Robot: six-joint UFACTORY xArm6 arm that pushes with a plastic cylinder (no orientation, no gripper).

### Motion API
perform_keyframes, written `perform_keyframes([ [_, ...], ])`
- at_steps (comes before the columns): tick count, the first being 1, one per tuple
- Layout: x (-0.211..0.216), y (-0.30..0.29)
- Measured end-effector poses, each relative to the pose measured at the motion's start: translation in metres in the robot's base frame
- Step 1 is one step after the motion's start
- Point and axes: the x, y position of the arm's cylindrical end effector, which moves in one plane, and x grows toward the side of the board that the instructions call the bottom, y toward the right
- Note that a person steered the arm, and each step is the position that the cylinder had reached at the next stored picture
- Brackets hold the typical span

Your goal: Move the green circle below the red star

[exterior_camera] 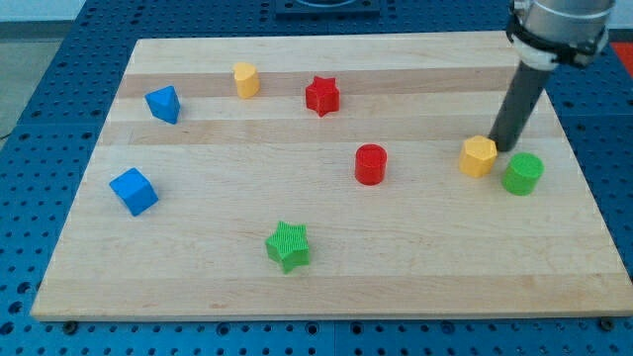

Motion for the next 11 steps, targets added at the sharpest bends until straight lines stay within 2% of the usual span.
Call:
perform_keyframes([
  [1, -0.006, 0.026],
  [2, 0.034, 0.036],
  [3, 0.069, -0.019],
  [4, 0.082, -0.080],
  [5, 0.079, -0.062],
  [6, 0.078, 0.003],
  [7, 0.095, 0.021],
  [8, 0.120, -0.029],
  [9, 0.122, -0.115],
  [10, 0.122, -0.122],
  [11, 0.109, -0.057],
])
